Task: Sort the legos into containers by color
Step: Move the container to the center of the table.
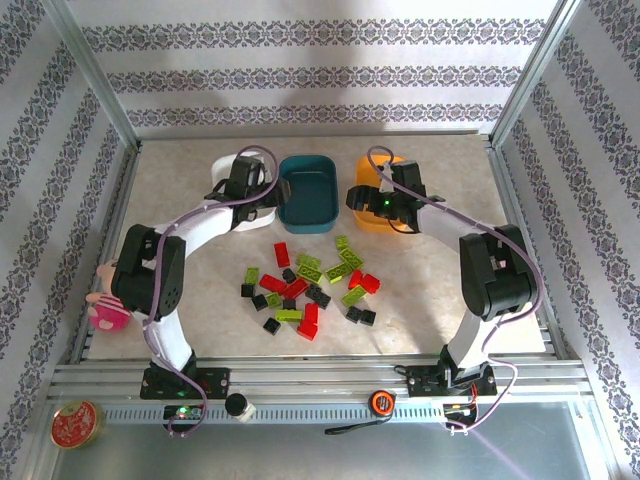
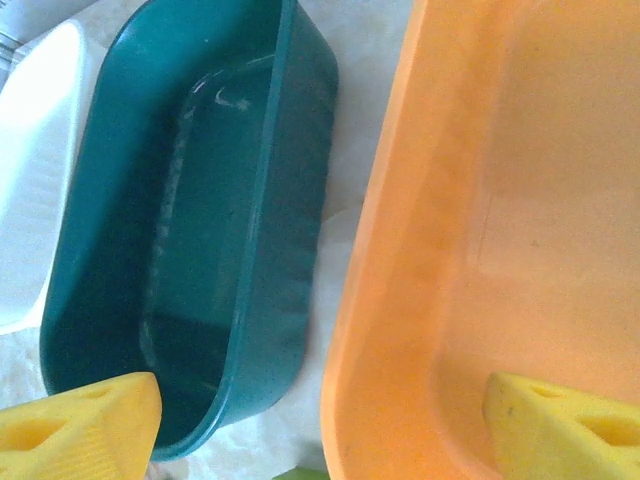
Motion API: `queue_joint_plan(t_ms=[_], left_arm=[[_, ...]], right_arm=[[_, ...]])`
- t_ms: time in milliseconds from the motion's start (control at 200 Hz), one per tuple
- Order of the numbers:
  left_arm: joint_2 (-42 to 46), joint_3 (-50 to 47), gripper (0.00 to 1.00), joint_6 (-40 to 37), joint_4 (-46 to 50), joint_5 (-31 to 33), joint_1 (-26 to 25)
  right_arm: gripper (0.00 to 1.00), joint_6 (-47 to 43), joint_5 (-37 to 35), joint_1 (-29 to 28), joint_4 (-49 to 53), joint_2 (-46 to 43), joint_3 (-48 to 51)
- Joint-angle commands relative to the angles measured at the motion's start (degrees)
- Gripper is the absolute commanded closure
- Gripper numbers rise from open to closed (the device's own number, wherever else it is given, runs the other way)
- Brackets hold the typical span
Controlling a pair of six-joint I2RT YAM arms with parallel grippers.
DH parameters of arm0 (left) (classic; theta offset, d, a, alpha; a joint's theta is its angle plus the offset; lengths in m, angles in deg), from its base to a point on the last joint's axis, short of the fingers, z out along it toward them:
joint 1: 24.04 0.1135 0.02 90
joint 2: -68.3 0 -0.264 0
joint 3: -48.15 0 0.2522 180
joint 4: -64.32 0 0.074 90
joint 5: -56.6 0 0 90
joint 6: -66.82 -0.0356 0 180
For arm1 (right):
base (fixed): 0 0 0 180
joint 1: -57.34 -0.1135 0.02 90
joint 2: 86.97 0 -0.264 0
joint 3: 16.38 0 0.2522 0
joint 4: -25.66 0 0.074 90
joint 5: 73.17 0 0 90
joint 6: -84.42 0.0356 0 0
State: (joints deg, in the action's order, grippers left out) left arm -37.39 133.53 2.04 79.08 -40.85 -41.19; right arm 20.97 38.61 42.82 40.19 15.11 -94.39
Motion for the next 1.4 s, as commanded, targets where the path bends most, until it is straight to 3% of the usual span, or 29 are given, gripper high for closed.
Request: queue_joint_plan(t_ms=[0,385,750,879,1014,1204,1394], left_arm=[[-3.7,3.9,0.36,-3.0,5.7,0.6,0.1],[-6.0,2.4,0.38,-2.2,3.3,-8.4,-1.3],[1.1,-8.2,0.41,1.9,-2.5,-8.9,-3.9],[4.3,-8.9,0.36,2.4,-2.7,-7.3,-3.9],[8.3,-8.8,0.26,3.4,-2.7,-6.1,-3.8],[17.1,-11.6,0.00,6.4,-4.6,-6.5,-3.9],[29.4,-22.1,0.01,9.5,-10.1,-6.5,-3.8]], right_arm=[[0.16,-1.2,-2.0,-0.7,2.5,1.4,-2.0],[0.18,-2.2,1.4,-3.5,3.7,4.6,-4.7],[0.19,-1.6,1.7,-7.0,0.9,3.6,-2.6],[0.19,-1.9,1.7,-8.2,0.2,2.9,-2.9],[0.18,-1.6,-3.6,-8.2,0.7,-0.8,-1.2],[0.18,-2.2,-10.8,-8.3,4.0,-12.0,4.5],[0.21,0.4,-14.6,-9.4,10.7,-22.1,13.3]])
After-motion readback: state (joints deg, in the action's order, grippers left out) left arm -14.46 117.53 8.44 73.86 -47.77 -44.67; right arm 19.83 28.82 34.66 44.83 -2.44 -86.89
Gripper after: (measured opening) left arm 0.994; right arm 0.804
